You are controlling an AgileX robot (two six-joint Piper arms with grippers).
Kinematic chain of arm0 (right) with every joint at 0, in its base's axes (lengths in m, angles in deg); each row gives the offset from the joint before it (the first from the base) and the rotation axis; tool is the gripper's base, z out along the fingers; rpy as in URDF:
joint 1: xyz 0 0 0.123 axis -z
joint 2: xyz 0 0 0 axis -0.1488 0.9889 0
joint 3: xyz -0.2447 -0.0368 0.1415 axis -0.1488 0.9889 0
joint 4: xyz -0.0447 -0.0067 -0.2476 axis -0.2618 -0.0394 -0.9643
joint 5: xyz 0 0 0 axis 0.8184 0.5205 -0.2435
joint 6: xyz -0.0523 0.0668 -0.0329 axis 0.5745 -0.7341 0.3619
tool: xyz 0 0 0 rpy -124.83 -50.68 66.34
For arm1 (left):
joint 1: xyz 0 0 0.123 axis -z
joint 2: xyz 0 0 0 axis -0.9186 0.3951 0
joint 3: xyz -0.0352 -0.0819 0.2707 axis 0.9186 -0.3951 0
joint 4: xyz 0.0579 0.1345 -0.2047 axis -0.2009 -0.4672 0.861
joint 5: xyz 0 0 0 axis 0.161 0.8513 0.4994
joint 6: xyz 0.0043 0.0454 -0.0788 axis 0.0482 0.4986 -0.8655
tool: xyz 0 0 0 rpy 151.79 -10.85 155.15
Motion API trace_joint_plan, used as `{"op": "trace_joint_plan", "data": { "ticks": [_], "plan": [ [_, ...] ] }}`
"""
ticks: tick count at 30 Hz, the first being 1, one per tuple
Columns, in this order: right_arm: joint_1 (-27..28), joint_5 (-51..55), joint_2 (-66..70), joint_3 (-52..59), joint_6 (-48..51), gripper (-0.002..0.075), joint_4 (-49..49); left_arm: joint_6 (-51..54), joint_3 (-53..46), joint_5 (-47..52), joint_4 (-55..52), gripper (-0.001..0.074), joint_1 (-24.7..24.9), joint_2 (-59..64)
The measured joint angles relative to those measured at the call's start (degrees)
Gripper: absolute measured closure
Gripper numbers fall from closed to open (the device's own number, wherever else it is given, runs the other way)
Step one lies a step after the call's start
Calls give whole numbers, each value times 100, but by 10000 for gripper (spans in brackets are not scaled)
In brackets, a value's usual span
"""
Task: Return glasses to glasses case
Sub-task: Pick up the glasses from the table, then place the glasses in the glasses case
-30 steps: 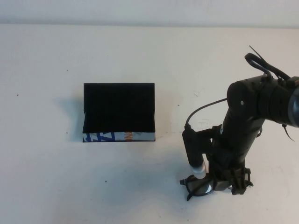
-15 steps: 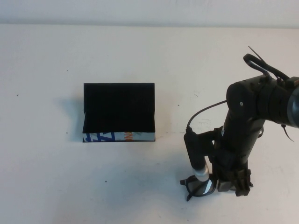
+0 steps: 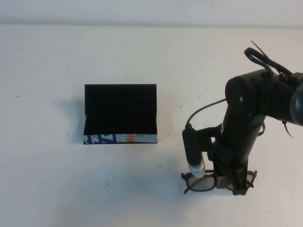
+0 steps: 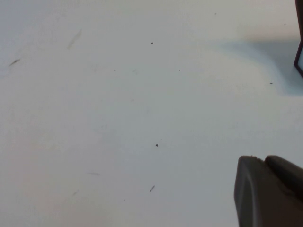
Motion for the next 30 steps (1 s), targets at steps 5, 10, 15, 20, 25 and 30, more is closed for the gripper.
{"op": "trace_joint_plan", "data": {
  "ticks": [5,10,15,20,25,30],
  "plan": [
    [-200,462,-127,-845,-821,660,21,0,0,0,0,738,0,0],
    [-514,631,30,-1997,-1161,660,21,0,0,0,0,738,0,0],
    [-741,668,803,-3368,-1211,660,21,0,0,0,0,738,0,0],
    [-904,692,1710,-4496,-1380,660,-10,0,0,0,0,738,0,0],
    [-1049,692,2301,-5271,-1577,660,-10,0,0,0,0,738,0,0],
    [-1150,713,2622,-5689,-1611,661,-23,0,0,0,0,738,0,0]
  ]
}}
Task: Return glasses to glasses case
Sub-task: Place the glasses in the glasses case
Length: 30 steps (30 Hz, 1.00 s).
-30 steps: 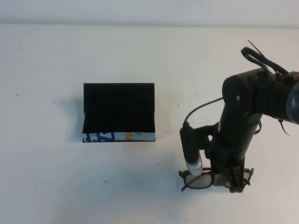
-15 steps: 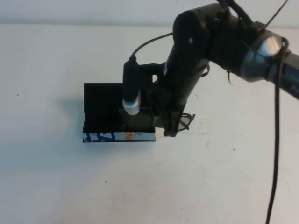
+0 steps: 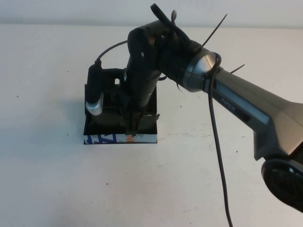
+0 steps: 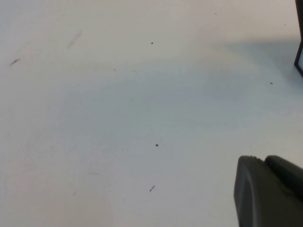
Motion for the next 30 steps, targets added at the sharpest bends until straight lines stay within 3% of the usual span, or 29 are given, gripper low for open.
{"op": "trace_joint_plan", "data": {
  "ticks": [30],
  "plan": [
    [-144,20,446,-431,-21,661,-278,0,0,0,0,738,0,0]
  ]
}}
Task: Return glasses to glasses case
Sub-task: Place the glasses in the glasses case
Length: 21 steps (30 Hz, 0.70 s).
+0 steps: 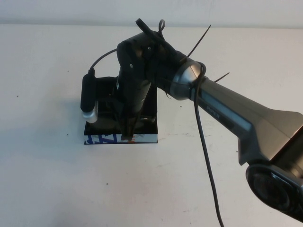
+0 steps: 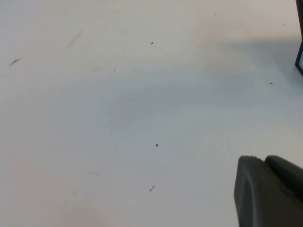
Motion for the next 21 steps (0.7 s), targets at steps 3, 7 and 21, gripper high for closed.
{"op": "trace_joint_plan", "data": {
  "ticks": [3,7,21],
  "plan": [
    [0,0,0,0,0,661,0,0,0,0,0,738,0,0],
    [0,0,14,0,0,662,0,0,0,0,0,738,0,0],
    [0,0,147,-10,0,662,0,0,0,0,0,738,0,0]
  ]
}}
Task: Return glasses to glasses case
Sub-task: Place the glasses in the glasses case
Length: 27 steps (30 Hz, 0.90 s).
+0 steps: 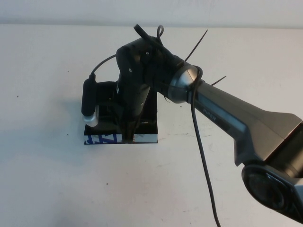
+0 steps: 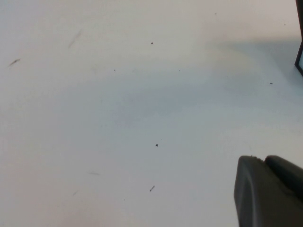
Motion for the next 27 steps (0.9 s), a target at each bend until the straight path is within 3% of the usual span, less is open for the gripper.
{"op": "trace_joint_plan", "data": {
  "ticks": [12,27],
  "plan": [
    [0,18,21,-36,0,660,0,0,0,0,0,738,0,0],
    [0,7,10,-36,0,549,-47,0,0,0,0,738,0,0]
  ]
}}
